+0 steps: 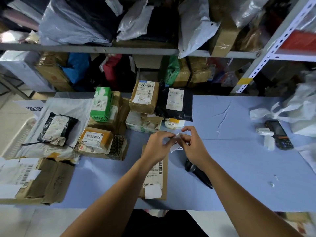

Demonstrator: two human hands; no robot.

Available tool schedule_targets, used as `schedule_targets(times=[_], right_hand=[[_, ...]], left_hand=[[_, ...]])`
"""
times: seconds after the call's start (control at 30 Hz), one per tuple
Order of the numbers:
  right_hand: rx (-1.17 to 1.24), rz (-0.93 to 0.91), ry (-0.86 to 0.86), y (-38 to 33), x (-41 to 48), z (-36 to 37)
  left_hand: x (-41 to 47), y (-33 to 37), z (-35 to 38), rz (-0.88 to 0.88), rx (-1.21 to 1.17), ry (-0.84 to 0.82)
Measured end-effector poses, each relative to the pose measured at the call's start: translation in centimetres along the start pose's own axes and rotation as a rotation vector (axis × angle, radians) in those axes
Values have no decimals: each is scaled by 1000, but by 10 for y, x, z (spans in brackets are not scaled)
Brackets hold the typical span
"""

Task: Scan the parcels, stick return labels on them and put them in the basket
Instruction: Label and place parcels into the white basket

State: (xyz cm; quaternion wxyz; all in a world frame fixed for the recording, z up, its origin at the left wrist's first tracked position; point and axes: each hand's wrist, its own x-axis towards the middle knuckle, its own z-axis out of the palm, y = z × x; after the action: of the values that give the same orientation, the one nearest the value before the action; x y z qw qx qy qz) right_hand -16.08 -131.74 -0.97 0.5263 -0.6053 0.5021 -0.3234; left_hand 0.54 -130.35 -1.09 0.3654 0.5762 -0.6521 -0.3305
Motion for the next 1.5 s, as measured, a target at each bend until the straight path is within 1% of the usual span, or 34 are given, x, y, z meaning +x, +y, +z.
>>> schedule_targets(times=[0.23, 0.33, 0.4, 0.53, 0.77, 0.83, 0.93, 1.0, 1.07, 1.17, 1.23, 1.27, 1.3, 1.33, 1.37, 1.4, 1.5], right_hand=[[-60, -18, -1, -4, -4, 2], [-94, -12, -4, -6, -6, 3], [-111, -23, -18, -6, -6, 3], [-165, -52, -63, -9, -6, 2], [-152, -27, -81, -10, -4, 0], [-140, -26, -80, -10, -4, 0], [-139, 30, -83, -7, -3, -2], [-132, 102, -53, -2, -2, -5], [-132, 165, 12, 6, 0, -11], [-170, 315, 198, 17, 3, -22], [-272, 433, 324, 19, 4, -27], [-370, 450, 366, 17, 4, -27], [-438, 426, 400, 13, 3, -24], [-442, 372, 418, 6, 3, -18], [-372, 313, 401, -5, 2, -10], [-228, 285, 345, -17, 1, 0], [246, 385, 109, -51, -1, 31]], left_hand=[[-2, 0, -3, -176, -119, -25], [-2, -1, -4, -233, -88, -33], [-3, -1, -3, -228, -106, -45], [-2, 0, -4, -134, -112, -78], [1, 4, -5, -167, -144, -64], [1, 4, -3, -233, -198, -22], [0, 4, 0, -397, -325, 154], [1, 4, -1, -438, -322, 253], [3, 6, -5, -432, -268, 317], [3, 12, -14, -446, -189, 427], [-1, 15, -22, -404, -30, 494], [-4, 16, -26, -346, 60, 514], [-7, 19, -29, -278, 161, 519], [-11, 21, -31, -205, 275, 510], [-15, 23, -33, -132, 391, 498], [-19, 24, -33, -57, 500, 488], [-33, 24, -32, 212, 714, 460]])
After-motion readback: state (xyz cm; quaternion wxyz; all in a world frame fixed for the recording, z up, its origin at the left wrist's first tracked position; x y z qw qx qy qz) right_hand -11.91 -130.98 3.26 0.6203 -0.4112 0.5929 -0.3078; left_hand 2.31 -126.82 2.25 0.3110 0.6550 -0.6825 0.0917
